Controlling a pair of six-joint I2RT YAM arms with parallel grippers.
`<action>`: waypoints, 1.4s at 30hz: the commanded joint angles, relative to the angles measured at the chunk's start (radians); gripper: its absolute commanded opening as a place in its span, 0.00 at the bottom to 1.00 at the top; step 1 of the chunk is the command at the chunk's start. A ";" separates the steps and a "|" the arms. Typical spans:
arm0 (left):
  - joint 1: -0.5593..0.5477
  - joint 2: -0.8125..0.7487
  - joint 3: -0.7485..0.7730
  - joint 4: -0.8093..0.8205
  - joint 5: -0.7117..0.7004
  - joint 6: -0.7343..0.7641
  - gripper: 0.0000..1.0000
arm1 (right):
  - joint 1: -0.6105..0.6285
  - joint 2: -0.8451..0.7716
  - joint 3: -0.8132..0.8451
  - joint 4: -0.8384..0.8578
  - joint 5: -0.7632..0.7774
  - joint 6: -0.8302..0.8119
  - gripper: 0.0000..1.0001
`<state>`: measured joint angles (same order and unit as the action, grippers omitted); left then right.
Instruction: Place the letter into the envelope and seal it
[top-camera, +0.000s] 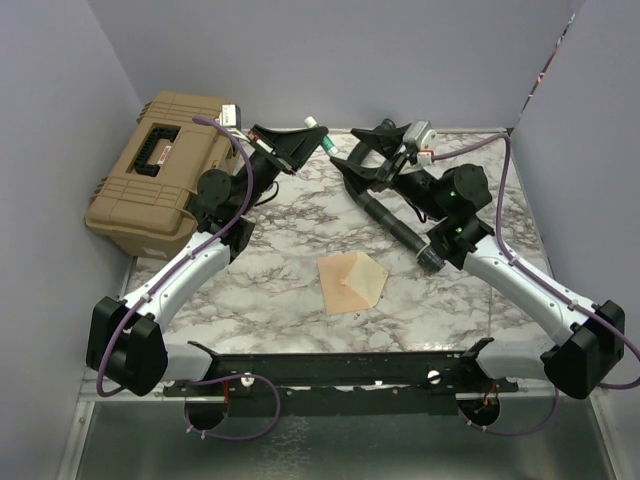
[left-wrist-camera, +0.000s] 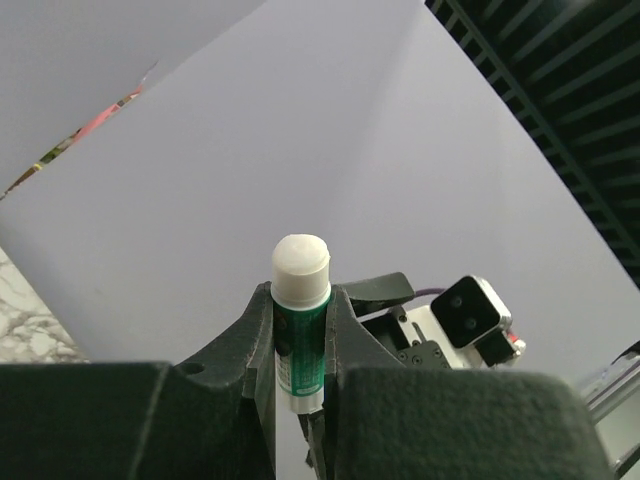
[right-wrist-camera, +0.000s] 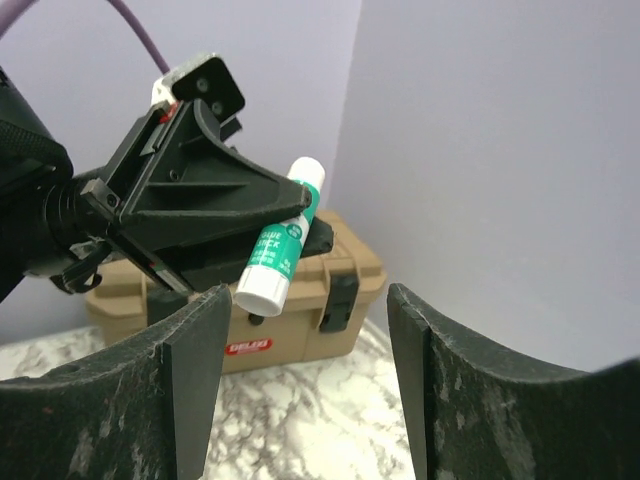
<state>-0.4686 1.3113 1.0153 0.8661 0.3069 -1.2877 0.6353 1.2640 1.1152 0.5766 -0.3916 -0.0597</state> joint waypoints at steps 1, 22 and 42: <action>-0.003 -0.014 0.026 0.015 -0.048 -0.095 0.00 | 0.031 0.014 -0.019 0.163 0.108 -0.091 0.67; -0.004 -0.014 -0.017 0.013 -0.080 -0.186 0.00 | 0.061 0.105 0.032 0.231 0.085 -0.175 0.34; -0.004 -0.019 -0.022 -0.028 -0.082 -0.206 0.16 | 0.061 0.182 0.061 0.309 0.118 -0.140 0.12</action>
<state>-0.4664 1.3113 1.0065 0.8284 0.1944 -1.4837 0.7044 1.4384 1.1454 0.8310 -0.3309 -0.2092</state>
